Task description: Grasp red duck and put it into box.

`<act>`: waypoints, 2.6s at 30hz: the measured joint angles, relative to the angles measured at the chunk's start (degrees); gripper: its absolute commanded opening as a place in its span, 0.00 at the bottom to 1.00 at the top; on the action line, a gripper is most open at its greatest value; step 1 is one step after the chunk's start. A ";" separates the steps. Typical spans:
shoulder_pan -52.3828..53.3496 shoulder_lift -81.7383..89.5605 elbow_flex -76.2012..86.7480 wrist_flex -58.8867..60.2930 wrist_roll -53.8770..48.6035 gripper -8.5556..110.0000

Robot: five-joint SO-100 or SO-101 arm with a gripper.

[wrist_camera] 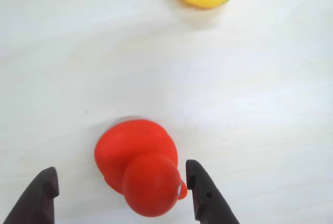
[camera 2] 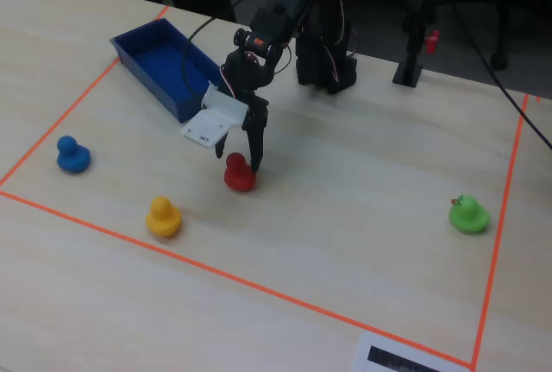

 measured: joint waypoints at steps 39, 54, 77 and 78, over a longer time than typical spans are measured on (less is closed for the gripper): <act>6.86 0.79 2.99 -3.43 -3.69 0.07; 25.05 10.63 -8.00 6.42 -4.66 0.07; 51.24 6.15 -24.87 37.53 -6.15 0.07; 51.24 5.89 -24.52 37.00 -6.15 0.07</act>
